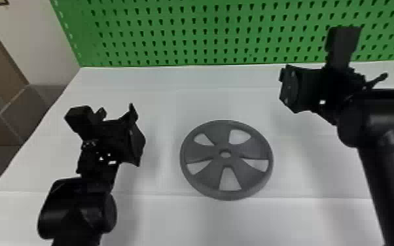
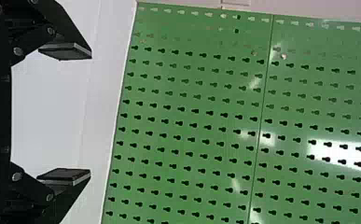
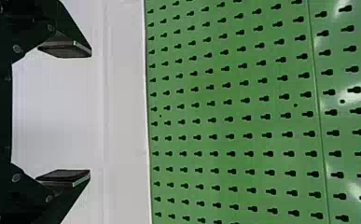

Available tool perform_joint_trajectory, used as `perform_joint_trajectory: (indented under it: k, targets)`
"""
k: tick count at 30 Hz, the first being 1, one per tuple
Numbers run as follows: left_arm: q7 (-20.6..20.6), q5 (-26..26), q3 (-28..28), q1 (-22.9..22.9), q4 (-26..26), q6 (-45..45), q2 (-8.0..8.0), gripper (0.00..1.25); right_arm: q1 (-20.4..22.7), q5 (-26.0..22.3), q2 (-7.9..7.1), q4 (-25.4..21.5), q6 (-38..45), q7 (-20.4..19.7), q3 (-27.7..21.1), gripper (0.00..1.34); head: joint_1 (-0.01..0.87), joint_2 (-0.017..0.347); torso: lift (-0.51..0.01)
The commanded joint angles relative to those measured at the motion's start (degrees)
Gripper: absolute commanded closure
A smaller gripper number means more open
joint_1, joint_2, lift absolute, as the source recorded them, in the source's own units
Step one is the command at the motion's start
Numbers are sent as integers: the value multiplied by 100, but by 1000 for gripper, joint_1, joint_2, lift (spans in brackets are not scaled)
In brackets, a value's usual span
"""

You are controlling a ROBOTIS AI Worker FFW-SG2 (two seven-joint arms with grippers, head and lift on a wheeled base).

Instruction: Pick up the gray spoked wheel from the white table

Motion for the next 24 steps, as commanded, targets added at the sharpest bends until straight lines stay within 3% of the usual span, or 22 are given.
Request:
perform_joint_trajectory:
  k: [1,4,7,15,19,24]
  targets:
    - [0,0,9,0,0,0,0,361,-217,-107,-18,-59,479,-172,36,357,839,130,-65]
    - [0,0,9,8,0,0,0,361,-401,-212,-53,-121,901,-620,151,357,839,130,-65]
    - [0,0,9,0,0,0,0,361,-735,-344,-97,-68,1621,-822,177,355,839,130,-65]
    - [0,0,18,0,0,0,0,361,-1447,-546,-36,363,2878,-901,-51,355,839,130,-65]
    - [0,9,36,0,0,0,0,361,-1746,-722,70,644,3502,-1218,-298,354,839,130,-65]
    - [0,9,44,0,-9,0,9,361,-2027,-1170,17,1136,3854,-1490,-421,354,839,130,-65]
